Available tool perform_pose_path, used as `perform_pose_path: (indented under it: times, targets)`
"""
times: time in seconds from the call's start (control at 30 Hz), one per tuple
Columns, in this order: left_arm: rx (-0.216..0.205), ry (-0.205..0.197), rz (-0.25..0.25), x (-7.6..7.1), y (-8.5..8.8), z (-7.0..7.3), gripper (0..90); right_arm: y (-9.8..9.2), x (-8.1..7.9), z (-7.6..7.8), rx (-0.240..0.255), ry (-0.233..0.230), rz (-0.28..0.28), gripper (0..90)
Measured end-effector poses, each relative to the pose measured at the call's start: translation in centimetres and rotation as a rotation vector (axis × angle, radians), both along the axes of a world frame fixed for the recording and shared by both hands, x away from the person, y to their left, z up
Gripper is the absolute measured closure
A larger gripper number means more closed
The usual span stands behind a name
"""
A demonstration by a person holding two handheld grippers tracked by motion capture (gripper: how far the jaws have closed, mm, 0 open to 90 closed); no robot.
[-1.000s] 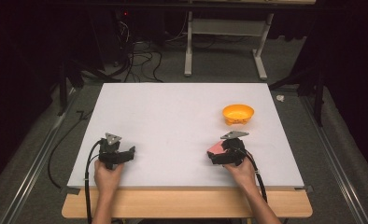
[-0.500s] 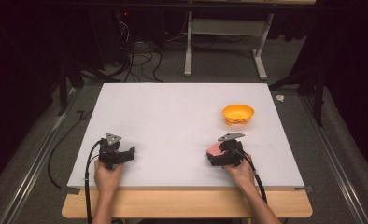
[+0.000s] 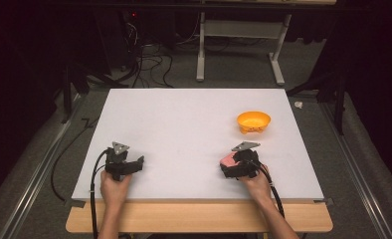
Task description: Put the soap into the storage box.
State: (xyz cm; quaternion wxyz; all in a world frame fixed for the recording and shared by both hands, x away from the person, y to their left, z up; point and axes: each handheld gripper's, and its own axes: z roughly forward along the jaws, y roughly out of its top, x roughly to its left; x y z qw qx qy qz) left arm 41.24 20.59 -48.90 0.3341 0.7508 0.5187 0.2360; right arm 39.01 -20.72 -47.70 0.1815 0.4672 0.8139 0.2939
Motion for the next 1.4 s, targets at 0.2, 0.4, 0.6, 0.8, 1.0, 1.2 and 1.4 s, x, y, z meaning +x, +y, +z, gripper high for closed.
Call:
perform_pose_path:
  times: [0.2, 0.4, 0.6, 0.8, 1.0, 1.2, 1.4]
  targets:
    - [0.0, 0.002, 0.0, 0.0, 0.0, 0.0, 21.6, 0.0, -0.1, 0.0, 0.006, 0.005, 0.007, 13.5]
    - [-0.001, 0.002, -0.001, 0.0, 0.0, 0.0, 21.7, 0.0, -0.1, 0.1, 0.003, 0.01, 0.023, 13.5]
    - [-0.002, 0.003, -0.001, 0.0, 0.0, 0.0, 21.7, -0.1, -0.2, 0.4, 0.011, 0.003, 0.031, 13.5]
    - [-0.001, 0.002, -0.001, 0.0, 0.0, 0.0, 21.7, -0.3, -0.5, 0.9, 0.024, -0.004, 0.029, 13.5]
    - [-0.003, 0.005, -0.002, 0.0, 0.1, 0.0, 21.7, -0.7, -0.7, 1.3, 0.041, -0.012, 0.025, 13.5]
    - [-0.003, 0.005, -0.002, 0.0, 0.0, 0.0, 21.6, -1.3, -0.8, 1.5, 0.052, -0.018, 0.014, 13.5]
    - [-0.002, 0.003, -0.001, 0.0, 0.0, 0.0, 21.6, -2.3, -1.1, 1.9, 0.056, -0.022, -0.005, 13.6]
